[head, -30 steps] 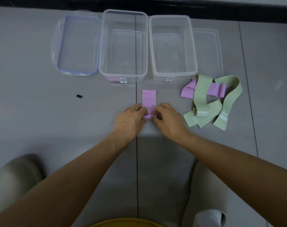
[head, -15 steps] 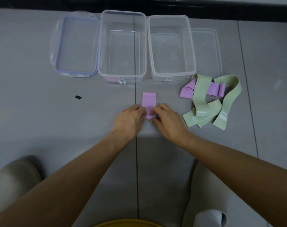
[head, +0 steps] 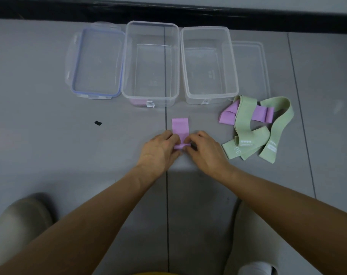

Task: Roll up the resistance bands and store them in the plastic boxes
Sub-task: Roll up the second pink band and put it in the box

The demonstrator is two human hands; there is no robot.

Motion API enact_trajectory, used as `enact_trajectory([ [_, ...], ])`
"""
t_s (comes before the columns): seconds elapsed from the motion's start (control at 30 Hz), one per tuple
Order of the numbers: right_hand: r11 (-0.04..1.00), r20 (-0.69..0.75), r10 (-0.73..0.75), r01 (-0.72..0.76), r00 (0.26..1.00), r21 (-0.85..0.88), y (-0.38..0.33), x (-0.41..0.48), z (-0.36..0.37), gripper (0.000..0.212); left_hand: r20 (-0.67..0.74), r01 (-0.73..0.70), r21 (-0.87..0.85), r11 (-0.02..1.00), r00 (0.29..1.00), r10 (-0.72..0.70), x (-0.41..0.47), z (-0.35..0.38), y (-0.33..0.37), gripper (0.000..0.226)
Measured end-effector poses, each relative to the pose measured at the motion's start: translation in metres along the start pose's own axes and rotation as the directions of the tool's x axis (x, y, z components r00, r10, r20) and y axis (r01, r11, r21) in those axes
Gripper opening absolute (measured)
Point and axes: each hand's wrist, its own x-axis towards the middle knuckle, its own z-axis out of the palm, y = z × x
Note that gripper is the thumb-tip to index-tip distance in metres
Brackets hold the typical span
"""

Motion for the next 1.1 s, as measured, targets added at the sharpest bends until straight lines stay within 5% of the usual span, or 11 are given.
enact_trajectory([
  [0.4, 0.999, -0.008, -0.054, 0.054, 0.998, -0.008, 0.0, 0.006, -0.004, 0.02, -0.036, 0.135, -0.059, 0.989, 0.99, -0.137, 0.009, 0.007, 0.001, 0.014],
  [0.67, 0.998, 0.042, -0.058, 0.058, 0.997, 0.005, 0.002, 0.009, -0.005, 0.015, -0.042, 0.02, -0.02, 1.0, 0.999, -0.021, -0.003, 0.001, 0.0, 0.029],
  [1.1, 0.999, -0.028, -0.044, 0.044, 0.999, 0.004, -0.001, 0.006, -0.003, 0.019, -0.024, 0.121, -0.106, 0.987, 0.992, -0.124, 0.011, -0.002, 0.0, 0.014],
])
